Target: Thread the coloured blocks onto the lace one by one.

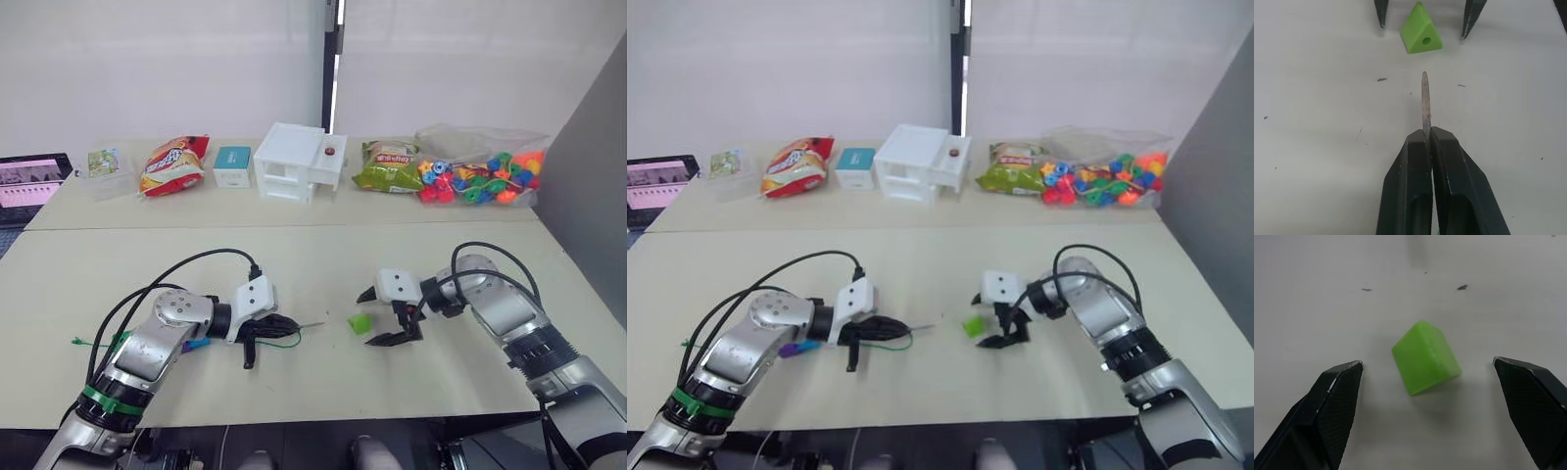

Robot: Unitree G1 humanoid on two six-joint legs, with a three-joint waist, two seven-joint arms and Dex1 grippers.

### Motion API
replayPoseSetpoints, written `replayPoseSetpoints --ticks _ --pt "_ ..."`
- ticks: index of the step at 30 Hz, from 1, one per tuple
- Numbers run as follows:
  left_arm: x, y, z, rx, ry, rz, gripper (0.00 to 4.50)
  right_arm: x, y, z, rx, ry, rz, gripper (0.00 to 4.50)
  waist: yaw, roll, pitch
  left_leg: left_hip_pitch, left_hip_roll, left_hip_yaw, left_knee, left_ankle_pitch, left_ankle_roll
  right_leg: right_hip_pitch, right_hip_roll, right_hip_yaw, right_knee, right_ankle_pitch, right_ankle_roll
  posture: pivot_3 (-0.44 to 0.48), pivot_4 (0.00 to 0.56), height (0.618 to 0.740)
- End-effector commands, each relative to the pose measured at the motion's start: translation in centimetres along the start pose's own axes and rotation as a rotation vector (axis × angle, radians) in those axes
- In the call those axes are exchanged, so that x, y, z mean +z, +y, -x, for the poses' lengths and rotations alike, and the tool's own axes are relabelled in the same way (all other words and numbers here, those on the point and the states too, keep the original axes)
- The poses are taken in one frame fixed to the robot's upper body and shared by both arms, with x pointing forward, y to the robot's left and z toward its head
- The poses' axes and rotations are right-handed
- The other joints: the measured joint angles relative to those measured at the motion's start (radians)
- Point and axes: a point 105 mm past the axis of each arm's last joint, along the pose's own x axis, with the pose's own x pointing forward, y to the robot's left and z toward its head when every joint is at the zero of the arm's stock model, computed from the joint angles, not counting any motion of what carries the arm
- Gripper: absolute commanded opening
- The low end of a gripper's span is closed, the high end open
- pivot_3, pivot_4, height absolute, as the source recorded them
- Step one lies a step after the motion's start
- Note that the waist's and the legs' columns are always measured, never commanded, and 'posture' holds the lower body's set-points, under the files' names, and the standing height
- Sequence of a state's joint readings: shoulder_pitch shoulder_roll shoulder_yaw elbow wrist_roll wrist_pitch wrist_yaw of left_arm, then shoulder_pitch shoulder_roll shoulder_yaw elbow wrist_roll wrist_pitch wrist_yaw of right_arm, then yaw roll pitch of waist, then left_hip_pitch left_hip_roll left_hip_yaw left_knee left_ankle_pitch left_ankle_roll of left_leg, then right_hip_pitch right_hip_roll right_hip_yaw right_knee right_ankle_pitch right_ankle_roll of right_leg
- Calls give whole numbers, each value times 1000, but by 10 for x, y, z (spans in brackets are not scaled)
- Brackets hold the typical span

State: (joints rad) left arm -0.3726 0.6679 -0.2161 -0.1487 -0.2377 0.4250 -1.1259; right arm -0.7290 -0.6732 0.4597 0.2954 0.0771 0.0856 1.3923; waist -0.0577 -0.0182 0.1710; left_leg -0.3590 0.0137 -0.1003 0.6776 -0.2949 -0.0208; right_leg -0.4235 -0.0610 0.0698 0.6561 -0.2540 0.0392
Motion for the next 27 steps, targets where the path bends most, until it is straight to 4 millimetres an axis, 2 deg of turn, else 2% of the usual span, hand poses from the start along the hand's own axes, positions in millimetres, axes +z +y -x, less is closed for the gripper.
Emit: replayPoseSetpoints --ticks 1,5,11,17,22,27 --pt "8 -2 3 8 -22 -27 0 0 -5 1 17 3 44 4490 1 0 0 0 0 0 0 0 0 0 0 0 0 0 0 0 150 740" --pt "7 -4 3 12 -20 -26 0 0 -5 -3 52 1 64 3365 2 0 0 1 0 0 0 0 0 1 0 0 1 0 0 0 150 740" --pt "10 -7 3 13 -21 -27 0 -2 -5 -7 68 11 68 1306 -2 0 0 3 0 0 0 0 0 2 0 0 2 0 0 0 150 740" --pt "12 -11 4 12 -24 -28 0 0 -1 -10 35 0 58 1296 -2 0 0 4 0 0 0 0 0 3 1 0 3 0 0 0 150 740" --pt "9 -9 2 22 40 -44 0 22 5 -26 -82 -28 -27 1296 -7 0 0 4 0 0 0 0 0 2 1 0 4 0 0 0 150 740" --pt "8 -11 -6 10 99 -52 0 17 23 -41 -117 56 -119 1296 -8 0 0 5 0 -1 0 0 0 2 1 1 6 0 0 0 150 740"
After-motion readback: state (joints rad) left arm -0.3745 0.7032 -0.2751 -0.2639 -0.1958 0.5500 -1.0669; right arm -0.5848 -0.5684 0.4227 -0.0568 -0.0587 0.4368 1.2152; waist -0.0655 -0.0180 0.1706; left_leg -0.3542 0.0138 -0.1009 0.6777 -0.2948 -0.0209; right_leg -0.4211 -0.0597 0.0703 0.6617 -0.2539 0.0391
